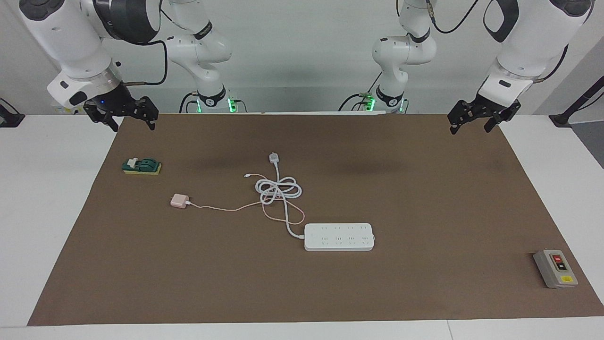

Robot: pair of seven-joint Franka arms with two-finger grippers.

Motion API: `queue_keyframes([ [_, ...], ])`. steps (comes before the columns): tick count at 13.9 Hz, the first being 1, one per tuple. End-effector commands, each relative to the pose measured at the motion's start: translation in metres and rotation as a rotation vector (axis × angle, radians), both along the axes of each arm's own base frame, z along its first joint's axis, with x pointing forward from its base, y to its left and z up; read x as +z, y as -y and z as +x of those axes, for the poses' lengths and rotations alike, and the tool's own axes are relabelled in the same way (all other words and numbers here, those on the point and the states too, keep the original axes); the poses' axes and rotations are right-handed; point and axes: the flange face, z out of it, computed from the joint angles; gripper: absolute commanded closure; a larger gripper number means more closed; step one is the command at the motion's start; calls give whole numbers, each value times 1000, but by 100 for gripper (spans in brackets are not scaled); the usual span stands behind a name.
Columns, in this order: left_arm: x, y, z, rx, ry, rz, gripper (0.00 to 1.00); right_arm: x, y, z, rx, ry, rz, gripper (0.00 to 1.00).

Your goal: Plug charger into power strip

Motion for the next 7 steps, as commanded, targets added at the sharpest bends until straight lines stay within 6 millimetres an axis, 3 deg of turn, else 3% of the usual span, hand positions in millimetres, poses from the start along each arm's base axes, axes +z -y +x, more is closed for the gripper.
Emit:
queue_keyframes([
  [1, 5, -3, 2, 0, -1, 1, 0, 4, 0, 1, -3, 8, 14, 0],
  [5, 6, -3, 3, 3, 1, -5, 0, 4, -5, 1, 12, 15, 4, 0],
  [7, 6, -2, 4, 1, 6, -9, 0, 1, -19, 2, 62, 9, -25, 0],
])
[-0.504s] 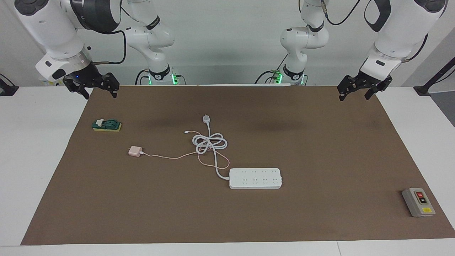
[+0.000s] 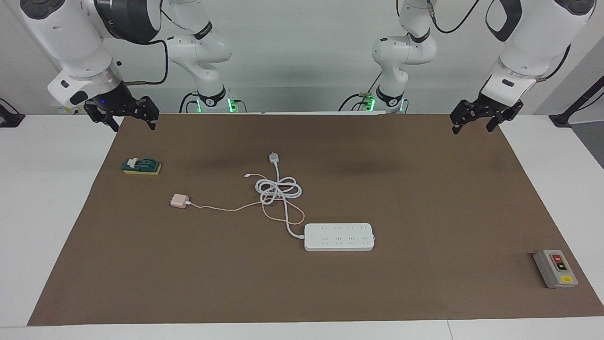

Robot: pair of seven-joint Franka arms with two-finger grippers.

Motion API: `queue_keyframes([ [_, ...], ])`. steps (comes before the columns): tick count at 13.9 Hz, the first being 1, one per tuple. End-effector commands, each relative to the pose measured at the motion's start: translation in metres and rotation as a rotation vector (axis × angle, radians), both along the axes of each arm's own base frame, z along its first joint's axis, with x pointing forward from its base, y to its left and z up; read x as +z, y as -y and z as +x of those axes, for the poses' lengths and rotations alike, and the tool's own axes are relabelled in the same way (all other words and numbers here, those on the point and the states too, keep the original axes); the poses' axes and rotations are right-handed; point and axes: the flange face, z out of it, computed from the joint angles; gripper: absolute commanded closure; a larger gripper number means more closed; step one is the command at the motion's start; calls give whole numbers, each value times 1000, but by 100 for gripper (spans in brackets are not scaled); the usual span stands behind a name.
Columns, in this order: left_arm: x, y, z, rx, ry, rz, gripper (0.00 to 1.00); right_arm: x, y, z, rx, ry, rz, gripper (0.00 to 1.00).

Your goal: Plug charger into power strip

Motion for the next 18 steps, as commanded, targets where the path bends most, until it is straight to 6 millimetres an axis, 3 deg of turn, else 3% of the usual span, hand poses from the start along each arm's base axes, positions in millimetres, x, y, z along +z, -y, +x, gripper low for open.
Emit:
queue_keyframes([
  [1, 5, 0, 4, -5, 3, -7, 0, -1, -12, 1, 49, 3, -31, 0],
  [5, 4, 1, 5, -10, 8, -9, 0, -14, 0, 4, -52, 29, 22, 0],
  [10, 1, 0, 9, 3, 0, -8, 0, -61, 17, 14, -498, -67, 186, 0],
  [15, 0, -1, 10, 2, 4, -12, 0, -112, 35, 27, -812, -191, 262, 0],
  [18, -2, 2, 11, -4, -1, -4, 0, -149, 61, 29, -1017, -265, 363, 0],
])
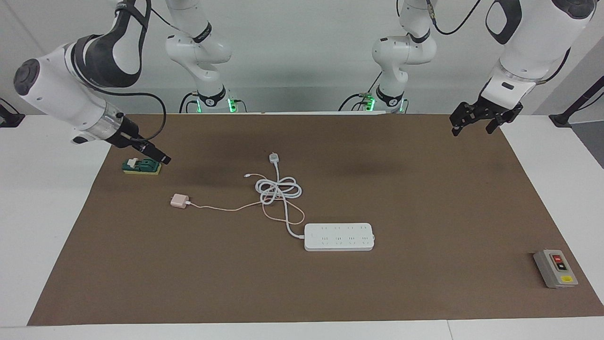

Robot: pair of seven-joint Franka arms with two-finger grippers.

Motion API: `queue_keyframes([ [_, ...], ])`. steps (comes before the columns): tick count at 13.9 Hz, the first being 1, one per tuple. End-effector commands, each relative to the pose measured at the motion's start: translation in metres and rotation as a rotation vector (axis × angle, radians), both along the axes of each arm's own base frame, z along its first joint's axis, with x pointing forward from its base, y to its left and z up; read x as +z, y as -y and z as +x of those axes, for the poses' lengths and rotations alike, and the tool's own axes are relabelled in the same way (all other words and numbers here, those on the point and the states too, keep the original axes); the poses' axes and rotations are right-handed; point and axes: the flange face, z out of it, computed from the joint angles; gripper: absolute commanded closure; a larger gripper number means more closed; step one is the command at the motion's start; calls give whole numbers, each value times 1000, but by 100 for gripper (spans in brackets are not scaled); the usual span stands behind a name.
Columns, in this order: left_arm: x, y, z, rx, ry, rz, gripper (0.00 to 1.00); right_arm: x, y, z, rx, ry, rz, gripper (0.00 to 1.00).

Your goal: Plug charger into power strip

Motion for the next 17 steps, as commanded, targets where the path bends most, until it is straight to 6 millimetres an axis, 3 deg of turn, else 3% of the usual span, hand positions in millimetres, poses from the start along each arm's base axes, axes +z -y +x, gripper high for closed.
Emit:
queue_keyframes([
  [1, 6, 6, 4, -10, 12, -2, 0, -32, 25, -2, -201, -51, 99, 0],
  [5, 13, 9, 2, -8, 19, -32, 0, -64, 28, 7, -464, -126, 180, 0],
  [11, 18, 11, 1, -4, 31, -80, 0, -153, 37, 17, -567, -291, 243, 0],
  [15, 1, 22, 7, -4, 8, -142, 0, -177, 43, 17, -600, -336, 278, 0],
  [17, -24, 36, 14, -23, -45, -147, 0, -190, 46, 17, -623, -350, 295, 0],
])
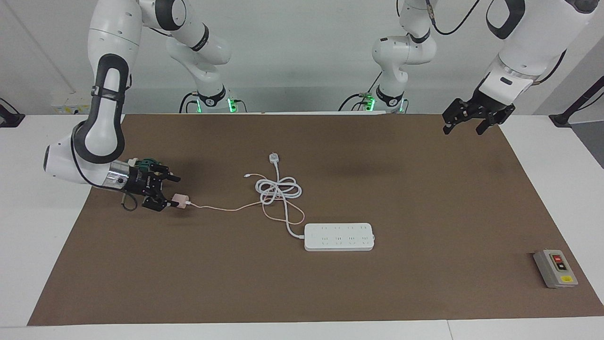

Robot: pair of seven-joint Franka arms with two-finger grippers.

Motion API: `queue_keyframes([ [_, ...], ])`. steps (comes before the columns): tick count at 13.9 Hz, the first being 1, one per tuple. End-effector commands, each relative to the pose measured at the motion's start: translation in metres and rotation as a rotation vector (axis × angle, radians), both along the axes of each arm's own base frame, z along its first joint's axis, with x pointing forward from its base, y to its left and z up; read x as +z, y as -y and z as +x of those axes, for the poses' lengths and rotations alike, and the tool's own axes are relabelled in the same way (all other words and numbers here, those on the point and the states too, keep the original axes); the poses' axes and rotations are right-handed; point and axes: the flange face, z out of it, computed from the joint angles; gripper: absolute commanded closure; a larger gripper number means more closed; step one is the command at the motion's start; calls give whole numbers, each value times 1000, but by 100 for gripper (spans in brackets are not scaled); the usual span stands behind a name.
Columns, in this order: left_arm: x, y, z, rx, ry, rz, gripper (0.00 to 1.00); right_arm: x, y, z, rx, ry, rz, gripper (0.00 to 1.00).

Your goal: Plug charger into power strip

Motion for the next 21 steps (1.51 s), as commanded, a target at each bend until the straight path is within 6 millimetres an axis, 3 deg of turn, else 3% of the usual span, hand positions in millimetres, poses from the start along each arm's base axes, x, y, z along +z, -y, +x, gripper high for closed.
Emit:
queue_keyframes([
  [1, -30, 23, 12, -29, -46, -16, 0, -8, 4, 6, -37, -5, 25, 0],
  [6, -45, 36, 5, -62, -133, -23, 0, -21, 5, 10, -36, 42, 25, 0],
  [8, -37, 35, 3, -26, -146, -108, 0, -27, 11, 9, -20, 69, 21, 0],
  [10, -40, 46, 3, 39, -200, -231, 0, -31, 12, 8, -26, 72, 20, 0],
  [13, -45, 52, 7, -7, -212, -312, 0, -40, 13, 7, -42, 92, 19, 0],
  [14, -53, 53, 13, 7, -241, -424, 0, -40, 13, 7, -41, 93, 18, 0],
  [16, -100, 27, 38, 46, -325, -648, 0, -49, 13, 4, -31, 104, 27, 1],
  [19, -174, 7, 64, 28, -374, -869, 0, -56, 20, 2, -40, 108, 44, 37],
  [20, -189, 6, 67, 6, -370, -901, 0, -54, 20, 3, -38, 112, 44, 48],
  [21, -205, 6, 68, -19, -364, -930, 0, -56, 20, 2, -38, 110, 44, 67],
])
